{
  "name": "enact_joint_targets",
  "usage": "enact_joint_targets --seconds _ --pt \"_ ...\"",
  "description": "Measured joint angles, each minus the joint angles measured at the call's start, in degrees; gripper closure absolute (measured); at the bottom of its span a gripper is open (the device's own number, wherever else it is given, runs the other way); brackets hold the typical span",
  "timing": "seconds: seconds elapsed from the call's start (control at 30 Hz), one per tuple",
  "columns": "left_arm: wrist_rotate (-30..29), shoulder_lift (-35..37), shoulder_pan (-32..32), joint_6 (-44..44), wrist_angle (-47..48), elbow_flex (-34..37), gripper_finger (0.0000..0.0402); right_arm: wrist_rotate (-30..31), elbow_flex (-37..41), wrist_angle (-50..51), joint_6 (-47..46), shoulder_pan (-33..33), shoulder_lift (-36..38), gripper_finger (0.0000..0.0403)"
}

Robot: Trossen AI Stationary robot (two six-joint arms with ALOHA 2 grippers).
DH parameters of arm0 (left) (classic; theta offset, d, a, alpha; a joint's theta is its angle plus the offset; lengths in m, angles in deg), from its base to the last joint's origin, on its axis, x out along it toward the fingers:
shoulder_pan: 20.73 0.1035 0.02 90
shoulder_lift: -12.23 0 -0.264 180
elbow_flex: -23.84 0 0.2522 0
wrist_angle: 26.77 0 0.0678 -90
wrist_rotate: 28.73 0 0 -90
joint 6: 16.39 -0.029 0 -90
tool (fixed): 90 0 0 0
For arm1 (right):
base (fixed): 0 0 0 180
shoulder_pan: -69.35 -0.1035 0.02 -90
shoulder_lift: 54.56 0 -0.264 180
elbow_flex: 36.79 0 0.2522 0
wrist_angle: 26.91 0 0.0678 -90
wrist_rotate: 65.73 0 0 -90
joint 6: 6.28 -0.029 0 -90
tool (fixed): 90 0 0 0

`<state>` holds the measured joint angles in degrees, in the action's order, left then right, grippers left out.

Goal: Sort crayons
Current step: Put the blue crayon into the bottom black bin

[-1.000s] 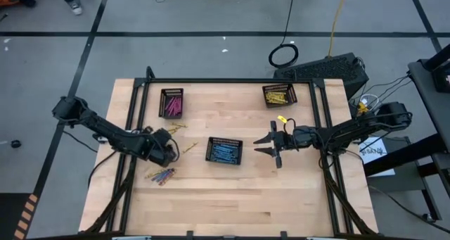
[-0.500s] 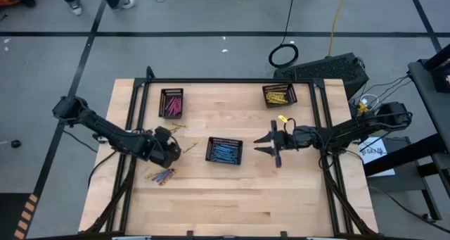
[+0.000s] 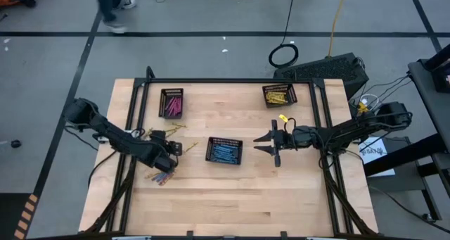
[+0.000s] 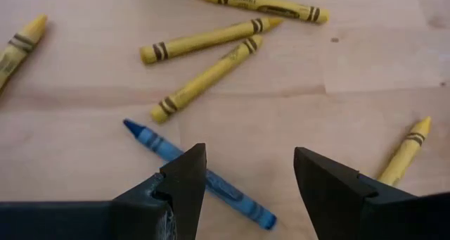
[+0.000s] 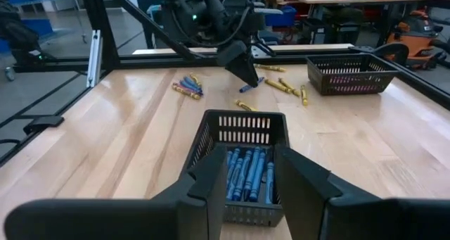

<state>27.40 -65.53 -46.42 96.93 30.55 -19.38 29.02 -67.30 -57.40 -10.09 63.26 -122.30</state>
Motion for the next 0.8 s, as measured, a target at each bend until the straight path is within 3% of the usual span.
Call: enact_joint_targets --seconds 0.33,0.63,0.8 --pt "2.0 -2.3 -1.2 0.4 18.6 -12.1 0.0187 0.0 0.0 -0.1 0.0 0.0 0.0 0.0299" --pt "7.1 -2.9 -2.6 5.3 18.0 -8.8 0.0187 0.0 0.0 -0.1 0.0 0.0 0.0 0.0299" --pt "9.1 -2.8 -3.3 8.4 10.5 -4.7 0.0187 0.0 0.0 -0.1 0.0 0.0 0.0 0.0299"
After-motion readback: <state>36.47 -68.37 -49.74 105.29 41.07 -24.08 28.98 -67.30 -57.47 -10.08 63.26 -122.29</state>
